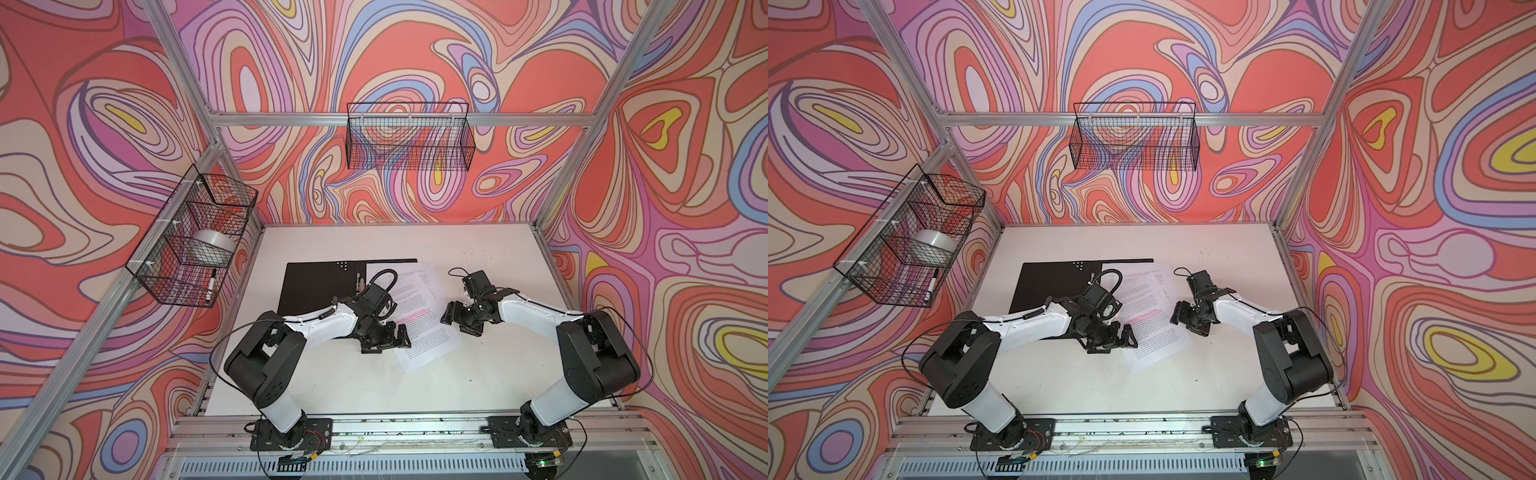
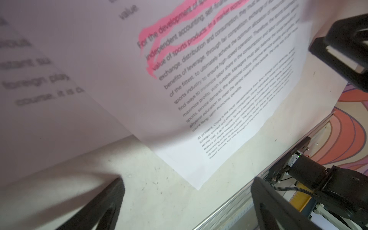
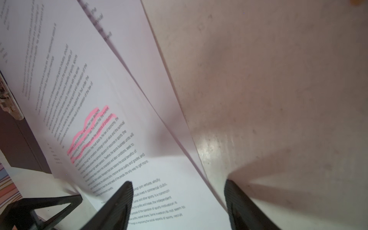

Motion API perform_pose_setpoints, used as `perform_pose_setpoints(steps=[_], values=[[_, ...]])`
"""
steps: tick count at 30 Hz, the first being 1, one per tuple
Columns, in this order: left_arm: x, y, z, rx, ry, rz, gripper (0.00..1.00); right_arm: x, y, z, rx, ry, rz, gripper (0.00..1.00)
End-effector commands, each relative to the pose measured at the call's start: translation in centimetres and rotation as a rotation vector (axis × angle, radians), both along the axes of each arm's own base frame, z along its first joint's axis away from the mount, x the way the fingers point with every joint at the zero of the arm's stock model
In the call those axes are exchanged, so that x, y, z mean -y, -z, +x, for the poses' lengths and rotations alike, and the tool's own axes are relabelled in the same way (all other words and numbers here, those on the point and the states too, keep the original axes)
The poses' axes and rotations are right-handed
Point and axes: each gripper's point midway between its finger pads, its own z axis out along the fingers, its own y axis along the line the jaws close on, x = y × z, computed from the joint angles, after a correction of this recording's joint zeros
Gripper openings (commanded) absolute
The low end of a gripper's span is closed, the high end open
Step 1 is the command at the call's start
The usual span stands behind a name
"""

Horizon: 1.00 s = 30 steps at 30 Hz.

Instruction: Put the files into the folder

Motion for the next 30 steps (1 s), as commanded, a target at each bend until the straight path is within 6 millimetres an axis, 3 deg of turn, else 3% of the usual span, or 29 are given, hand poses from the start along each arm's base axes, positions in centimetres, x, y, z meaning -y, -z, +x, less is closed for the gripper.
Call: perform_pose_setpoints(steps=[1,8,19,24,30], values=[[0.0,1.8,-0.3,-0.063,-0.021,0.028,1.00,0.0,0.9,-1.0,-0.041,-0.017,0.012,0.76],[1.0,1.3,0.6,-0.063,-0.016,0.013,1.00,-0.5,1.0,-2.7,-0.077,-0.010,0.071,0.74],[1.7,0.2,1.9,-0.037,0.004,0.016,1.00,0.4,1.3,-6.6,-0.149,0.021,0.082,0.73],[2.0,-1.5,3.0,0.026,0.021,0.009,1.00,-0.2,1.2,-6.1,-0.133,0.029,0.117,0.74],[1.9,-2.5,4.2,0.078,0.031,0.021,1.00,-0.5,1.6,-4.1,-0.101,0.081,0.117,0.74]])
